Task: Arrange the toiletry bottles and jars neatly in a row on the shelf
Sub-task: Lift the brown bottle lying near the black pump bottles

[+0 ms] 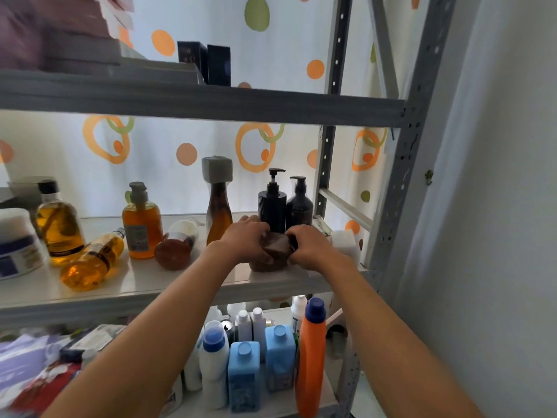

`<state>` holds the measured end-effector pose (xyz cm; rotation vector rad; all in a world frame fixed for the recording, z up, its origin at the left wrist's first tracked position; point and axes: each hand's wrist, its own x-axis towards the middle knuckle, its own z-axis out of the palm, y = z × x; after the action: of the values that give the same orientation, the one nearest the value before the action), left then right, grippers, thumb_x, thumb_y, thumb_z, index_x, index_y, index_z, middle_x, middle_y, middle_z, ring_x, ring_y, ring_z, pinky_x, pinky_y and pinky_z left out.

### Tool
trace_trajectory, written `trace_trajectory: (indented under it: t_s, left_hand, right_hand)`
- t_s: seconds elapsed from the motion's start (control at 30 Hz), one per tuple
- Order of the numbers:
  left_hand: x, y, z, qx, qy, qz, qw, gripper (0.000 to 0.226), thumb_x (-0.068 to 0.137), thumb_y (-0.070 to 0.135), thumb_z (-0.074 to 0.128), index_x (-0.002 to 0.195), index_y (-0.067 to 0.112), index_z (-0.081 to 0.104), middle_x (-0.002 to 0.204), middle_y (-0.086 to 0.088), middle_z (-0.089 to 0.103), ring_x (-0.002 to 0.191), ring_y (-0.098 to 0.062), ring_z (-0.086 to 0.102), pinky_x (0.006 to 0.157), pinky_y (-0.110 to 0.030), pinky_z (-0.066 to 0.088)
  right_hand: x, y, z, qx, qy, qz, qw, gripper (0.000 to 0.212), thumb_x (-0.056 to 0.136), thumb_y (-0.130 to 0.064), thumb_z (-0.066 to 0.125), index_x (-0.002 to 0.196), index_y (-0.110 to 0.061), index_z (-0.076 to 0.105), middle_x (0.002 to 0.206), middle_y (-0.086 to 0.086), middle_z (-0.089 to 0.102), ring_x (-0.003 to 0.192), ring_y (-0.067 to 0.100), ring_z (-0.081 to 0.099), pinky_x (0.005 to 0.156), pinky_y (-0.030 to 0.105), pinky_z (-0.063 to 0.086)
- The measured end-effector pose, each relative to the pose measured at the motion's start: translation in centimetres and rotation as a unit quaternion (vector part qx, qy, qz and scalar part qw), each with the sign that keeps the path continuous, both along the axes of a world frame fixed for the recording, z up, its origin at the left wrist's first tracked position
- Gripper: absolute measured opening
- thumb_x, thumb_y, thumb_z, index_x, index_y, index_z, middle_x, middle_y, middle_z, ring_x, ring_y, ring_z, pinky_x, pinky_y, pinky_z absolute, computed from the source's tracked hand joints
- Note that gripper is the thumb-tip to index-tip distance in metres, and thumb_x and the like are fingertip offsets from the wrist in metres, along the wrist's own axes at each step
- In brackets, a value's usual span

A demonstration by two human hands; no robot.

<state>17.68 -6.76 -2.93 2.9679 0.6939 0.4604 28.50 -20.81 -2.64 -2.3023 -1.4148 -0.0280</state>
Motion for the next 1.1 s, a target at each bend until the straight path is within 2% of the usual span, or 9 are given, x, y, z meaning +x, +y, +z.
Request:
trace_trajectory:
  t_s: [0.27, 0.47, 0.53, 0.6, 0.7, 0.83, 0.93, 1.0, 1.1]
  left_hand:
    - [-5.2, -0.7, 2.9, -0.099, -0.122, -0.027, 0.987, 0.057, 0.053, 0.056, 0.081, 0.099, 0.026, 0.065, 0.094, 0.008, 0.063, 0.086, -0.012, 0.058, 0.077, -0.034, 0.053]
    - [-7.6, -1.4, 3.6, -0.105, -0.198, 0.082, 0.971, 0.045, 0.054, 0.057, 0.074, 0.082, 0.023, 0.065, 0.071, 0.006, 0.066, 0.070, -0.013, 0.064, 0.071, -0.038, 0.059]
    - [-8.1, -1.2, 3.4, -0.155, -0.238, 0.108, 0.953, 0.040, 0.060, 0.055, 0.072, 0.079, 0.020, 0.069, 0.070, 0.004, 0.068, 0.070, -0.014, 0.066, 0.073, -0.039, 0.060]
    - [-8.6, -1.3, 3.4, -0.220, -0.275, 0.131, 0.927, 0.037, 0.064, 0.053, 0.074, 0.075, 0.018, 0.073, 0.071, 0.002, 0.070, 0.072, -0.016, 0.068, 0.076, -0.041, 0.059]
    - [-8.5, -1.8, 3.6, -0.269, -0.313, 0.146, 0.899, 0.047, 0.061, 0.062, 0.074, 0.068, 0.016, 0.072, 0.069, 0.002, 0.071, 0.070, -0.015, 0.068, 0.075, -0.039, 0.059]
    - [-7.2, -2.4, 4.8, -0.312, -0.355, 0.143, 0.870, 0.053, 0.063, 0.068, 0.071, 0.068, 0.015, 0.071, 0.069, 0.002, 0.071, 0.070, -0.012, 0.067, 0.076, -0.037, 0.058]
    - [-6.0, -2.7, 5.8, -0.330, -0.354, 0.148, 0.862, 0.056, 0.066, 0.073, 0.065, 0.068, 0.017, 0.065, 0.071, 0.001, 0.069, 0.071, -0.013, 0.065, 0.074, -0.034, 0.056]
    - [-5.5, -2.5, 6.0, -0.357, -0.343, 0.154, 0.855, 0.061, 0.066, 0.076, 0.062, 0.075, 0.016, 0.060, 0.076, 0.000, 0.067, 0.072, -0.015, 0.064, 0.072, -0.032, 0.056]
    - [-5.1, -2.1, 6.3, -0.425, -0.319, 0.172, 0.829, 0.070, 0.069, 0.074, 0.062, 0.098, 0.012, 0.050, 0.088, -0.004, 0.063, 0.074, -0.018, 0.060, 0.058, -0.027, 0.050]
  right_hand:
    - [-3.3, -0.3, 6.6, 0.013, -0.158, 0.108, 0.981, 0.034, 0.070, -0.012, 0.073, 0.101, -0.024, 0.069, 0.090, -0.002, 0.066, 0.088, 0.017, 0.060, 0.074, 0.027, 0.041]
    - [-6.8, 1.4, 8.9, 0.038, -0.302, 0.144, 0.942, 0.021, 0.084, -0.014, 0.057, 0.102, -0.015, 0.070, 0.095, 0.005, 0.070, 0.095, 0.024, 0.059, 0.087, 0.037, 0.046]
    - [-7.2, 1.7, 8.8, 0.084, -0.311, 0.140, 0.936, 0.026, 0.086, -0.010, 0.058, 0.108, -0.013, 0.070, 0.105, 0.006, 0.070, 0.103, 0.026, 0.060, 0.095, 0.038, 0.046]
    - [-7.3, 1.9, 7.9, 0.163, -0.251, 0.102, 0.949, 0.032, 0.087, -0.009, 0.061, 0.118, -0.011, 0.067, 0.118, 0.008, 0.065, 0.111, 0.026, 0.058, 0.096, 0.032, 0.043]
    - [-7.1, 2.4, 6.2, 0.246, -0.034, 0.017, 0.968, 0.023, 0.091, -0.021, 0.060, 0.111, -0.012, 0.066, 0.110, 0.006, 0.066, 0.102, 0.022, 0.061, 0.081, 0.027, 0.043]
    - [-7.2, 3.1, 6.1, 0.295, 0.255, -0.001, 0.921, 0.024, 0.094, -0.027, 0.057, 0.111, -0.013, 0.067, 0.110, 0.008, 0.069, 0.103, 0.024, 0.065, 0.089, 0.035, 0.054]
    - [-6.7, 2.6, 6.7, 0.293, 0.319, 0.012, 0.901, 0.029, 0.096, -0.024, 0.055, 0.123, -0.017, 0.065, 0.122, 0.004, 0.065, 0.112, 0.024, 0.061, 0.099, 0.041, 0.051]
    - [-6.4, 2.2, 6.8, 0.285, 0.356, 0.026, 0.889, 0.031, 0.097, -0.025, 0.057, 0.126, -0.018, 0.063, 0.119, 0.002, 0.063, 0.111, 0.022, 0.060, 0.097, 0.036, 0.052]
    - [-6.2, 2.6, 5.7, 0.245, 0.331, 0.047, 0.910, 0.037, 0.092, -0.033, 0.062, 0.123, -0.014, 0.063, 0.121, 0.009, 0.065, 0.107, 0.024, 0.064, 0.094, 0.037, 0.054]
